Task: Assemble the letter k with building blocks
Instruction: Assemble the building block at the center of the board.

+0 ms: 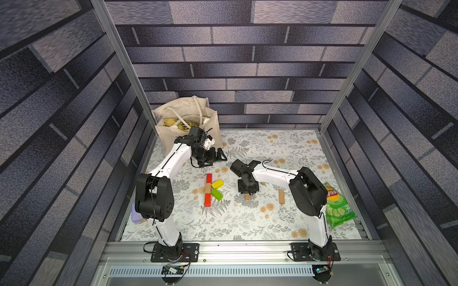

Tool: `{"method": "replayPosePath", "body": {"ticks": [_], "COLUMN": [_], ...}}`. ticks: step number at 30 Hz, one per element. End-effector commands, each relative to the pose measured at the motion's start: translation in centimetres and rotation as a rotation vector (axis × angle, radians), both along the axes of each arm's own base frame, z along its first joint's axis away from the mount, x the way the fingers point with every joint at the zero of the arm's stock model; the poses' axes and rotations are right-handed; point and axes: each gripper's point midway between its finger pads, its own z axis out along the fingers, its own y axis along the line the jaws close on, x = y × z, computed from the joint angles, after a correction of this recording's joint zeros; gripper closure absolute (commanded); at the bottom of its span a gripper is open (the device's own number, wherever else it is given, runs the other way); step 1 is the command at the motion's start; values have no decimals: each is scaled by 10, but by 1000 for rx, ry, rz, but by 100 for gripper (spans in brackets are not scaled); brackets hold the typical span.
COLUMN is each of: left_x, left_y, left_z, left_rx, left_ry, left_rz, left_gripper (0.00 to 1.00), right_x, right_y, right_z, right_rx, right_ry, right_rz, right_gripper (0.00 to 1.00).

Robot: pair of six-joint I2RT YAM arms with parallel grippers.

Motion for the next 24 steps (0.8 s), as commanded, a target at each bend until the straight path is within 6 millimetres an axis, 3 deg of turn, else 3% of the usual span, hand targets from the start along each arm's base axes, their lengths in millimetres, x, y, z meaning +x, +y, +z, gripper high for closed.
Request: {"method": "replayPosePath", "body": {"ticks": [1, 24], "left_x": [-3, 1], "left_y": [2, 15], "left_z": [5, -18], "left_rx": [-9, 55], "left_ry": [4, 74], "left_rz": [8, 51], "left_gripper": [0, 0], "right_x": [-21, -12], "right_y": [-20, -20], "right_z": [-31, -36], "right_rx": [-123, -153], "right_ry": [89, 74], "right_rz": [13, 13], "right_gripper": [68, 75]}}
